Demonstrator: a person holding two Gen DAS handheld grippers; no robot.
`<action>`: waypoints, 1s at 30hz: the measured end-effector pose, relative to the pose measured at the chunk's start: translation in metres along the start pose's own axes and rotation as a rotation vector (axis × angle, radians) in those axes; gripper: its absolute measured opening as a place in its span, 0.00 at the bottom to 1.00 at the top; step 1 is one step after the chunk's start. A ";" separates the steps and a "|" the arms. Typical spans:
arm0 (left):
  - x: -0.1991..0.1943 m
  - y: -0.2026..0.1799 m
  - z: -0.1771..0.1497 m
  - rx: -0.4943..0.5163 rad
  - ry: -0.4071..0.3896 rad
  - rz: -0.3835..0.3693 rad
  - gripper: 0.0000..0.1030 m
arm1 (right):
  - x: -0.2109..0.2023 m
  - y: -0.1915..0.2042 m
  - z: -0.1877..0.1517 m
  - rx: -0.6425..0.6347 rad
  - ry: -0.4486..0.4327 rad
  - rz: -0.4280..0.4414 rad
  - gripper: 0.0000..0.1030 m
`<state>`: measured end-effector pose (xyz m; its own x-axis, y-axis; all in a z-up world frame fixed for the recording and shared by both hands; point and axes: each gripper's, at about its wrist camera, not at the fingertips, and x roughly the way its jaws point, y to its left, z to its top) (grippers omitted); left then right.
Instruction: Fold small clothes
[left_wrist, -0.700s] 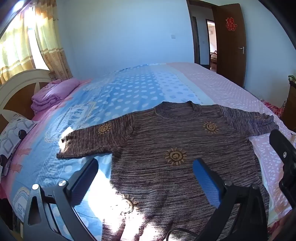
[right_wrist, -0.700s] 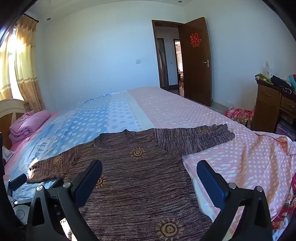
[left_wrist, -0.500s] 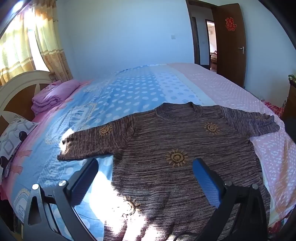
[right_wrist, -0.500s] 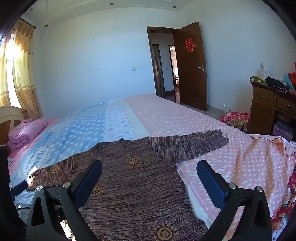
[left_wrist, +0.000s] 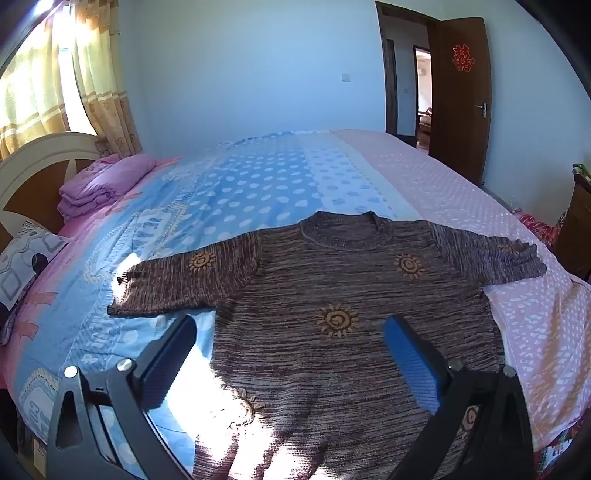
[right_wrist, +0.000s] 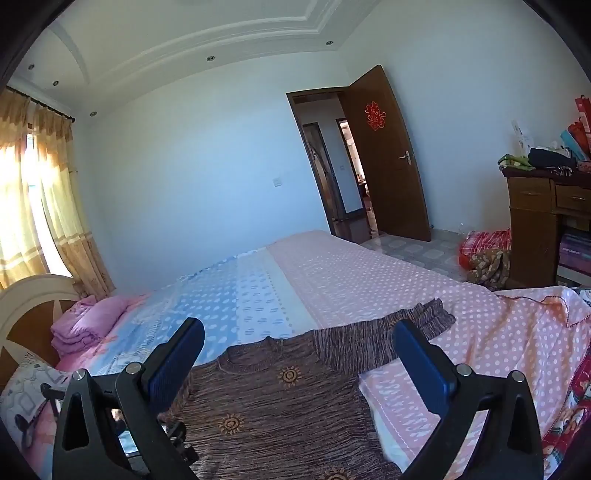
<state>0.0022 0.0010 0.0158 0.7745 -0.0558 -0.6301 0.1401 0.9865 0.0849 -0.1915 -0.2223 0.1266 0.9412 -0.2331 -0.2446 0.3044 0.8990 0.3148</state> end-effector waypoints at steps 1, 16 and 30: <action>-0.001 -0.002 0.001 -0.003 0.000 0.000 1.00 | -0.004 -0.002 0.002 0.026 0.004 0.022 0.99; -0.002 -0.010 -0.005 -0.042 0.043 -0.017 1.00 | 0.052 -0.008 -0.055 0.294 0.317 0.325 0.99; 0.029 0.002 -0.008 -0.022 0.058 0.031 1.00 | 0.084 -0.008 -0.080 -0.093 0.227 -0.138 0.99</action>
<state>0.0193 0.0028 -0.0085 0.7410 -0.0166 -0.6713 0.1026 0.9908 0.0887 -0.1263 -0.2193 0.0298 0.8316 -0.2764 -0.4817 0.4031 0.8970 0.1812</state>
